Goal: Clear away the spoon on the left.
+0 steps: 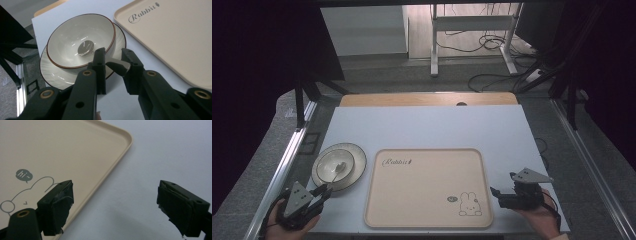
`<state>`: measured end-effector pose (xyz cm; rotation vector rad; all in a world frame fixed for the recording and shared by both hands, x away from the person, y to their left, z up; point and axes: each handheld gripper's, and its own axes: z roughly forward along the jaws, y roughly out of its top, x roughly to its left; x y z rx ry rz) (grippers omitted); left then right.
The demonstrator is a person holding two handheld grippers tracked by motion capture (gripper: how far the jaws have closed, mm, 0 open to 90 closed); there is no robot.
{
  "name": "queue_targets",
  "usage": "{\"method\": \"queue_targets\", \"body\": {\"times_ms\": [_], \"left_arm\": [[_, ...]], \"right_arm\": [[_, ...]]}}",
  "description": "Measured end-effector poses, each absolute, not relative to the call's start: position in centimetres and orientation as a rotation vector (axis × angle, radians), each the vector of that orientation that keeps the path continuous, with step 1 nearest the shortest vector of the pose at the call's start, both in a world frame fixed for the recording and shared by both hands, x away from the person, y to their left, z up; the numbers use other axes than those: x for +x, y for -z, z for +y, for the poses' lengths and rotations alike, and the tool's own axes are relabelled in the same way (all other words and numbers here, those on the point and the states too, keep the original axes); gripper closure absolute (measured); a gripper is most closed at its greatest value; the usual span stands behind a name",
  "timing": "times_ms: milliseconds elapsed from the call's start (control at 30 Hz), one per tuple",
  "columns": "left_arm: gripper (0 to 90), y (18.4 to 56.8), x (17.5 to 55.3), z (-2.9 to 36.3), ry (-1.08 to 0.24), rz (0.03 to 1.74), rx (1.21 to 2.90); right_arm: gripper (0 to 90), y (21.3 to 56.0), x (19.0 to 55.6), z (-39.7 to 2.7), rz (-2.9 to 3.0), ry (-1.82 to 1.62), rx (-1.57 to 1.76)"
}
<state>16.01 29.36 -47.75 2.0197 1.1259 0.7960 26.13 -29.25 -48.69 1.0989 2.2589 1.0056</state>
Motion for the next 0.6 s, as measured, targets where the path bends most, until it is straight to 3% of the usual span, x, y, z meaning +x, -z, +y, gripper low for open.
{"method": "queue_targets", "body": {"times_ms": [600], "left_arm": [[87.6,47.46,15.88,30.20,-0.866,1.204,1.924]], "right_arm": [[14.4,48.73,26.16,-29.18,2.266,-1.005,1.089]]}}
